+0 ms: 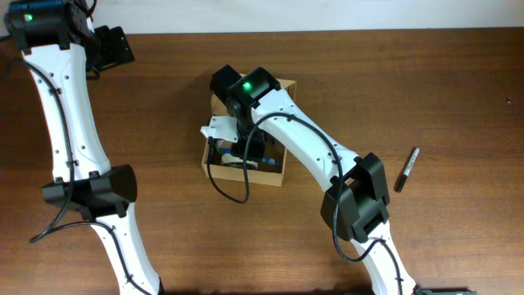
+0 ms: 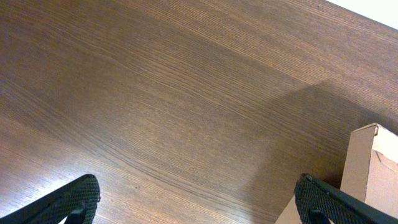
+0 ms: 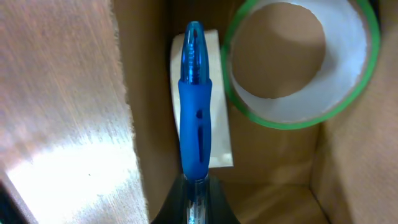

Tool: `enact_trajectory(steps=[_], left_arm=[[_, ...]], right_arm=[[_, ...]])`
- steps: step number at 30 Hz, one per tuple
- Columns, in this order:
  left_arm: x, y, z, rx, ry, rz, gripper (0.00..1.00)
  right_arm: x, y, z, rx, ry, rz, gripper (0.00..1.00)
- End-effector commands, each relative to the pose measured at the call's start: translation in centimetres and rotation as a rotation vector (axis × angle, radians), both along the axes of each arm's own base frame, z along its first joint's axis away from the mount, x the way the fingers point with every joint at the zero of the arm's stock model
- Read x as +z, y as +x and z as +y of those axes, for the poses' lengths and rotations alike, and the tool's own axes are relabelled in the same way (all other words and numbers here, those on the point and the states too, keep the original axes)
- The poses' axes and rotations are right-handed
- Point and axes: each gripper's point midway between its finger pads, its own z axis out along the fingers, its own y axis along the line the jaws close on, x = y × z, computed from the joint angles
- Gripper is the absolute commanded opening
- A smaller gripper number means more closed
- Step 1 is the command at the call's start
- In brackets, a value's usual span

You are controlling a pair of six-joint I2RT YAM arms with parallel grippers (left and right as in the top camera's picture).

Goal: Pack container
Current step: 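Carry the blue pen into the box and release it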

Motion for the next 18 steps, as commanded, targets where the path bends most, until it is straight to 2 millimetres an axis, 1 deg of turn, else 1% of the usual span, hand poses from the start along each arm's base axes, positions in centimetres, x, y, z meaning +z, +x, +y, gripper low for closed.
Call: enact_trajectory(steps=[1, 6, 12, 15, 18], left_arm=[[0.0, -0.1, 0.2, -0.005, 0.011, 0.005, 1.0], [0.0, -0.1, 0.2, -0.005, 0.011, 0.005, 1.0], [0.0, -0.1, 0.2, -0.005, 0.011, 0.005, 1.0], [0.0, -0.1, 0.2, -0.005, 0.011, 0.005, 1.0], [0.0, -0.1, 0.2, -0.005, 0.011, 0.005, 1.0]], right_arm=[[-0.5, -1.2, 0.9, 0.024, 0.018, 0.044, 0.04], [-0.7, -1.8, 1.3, 0.041, 0.015, 0.047, 0.04], [-0.7, -2.0, 1.5, 0.046, 0.014, 0.048, 0.04], [-1.0, -2.1, 1.3, 0.046, 0.008, 0.058, 0.04], [-1.7, -2.7, 1.0, 0.046, -0.007, 0.081, 0.04]])
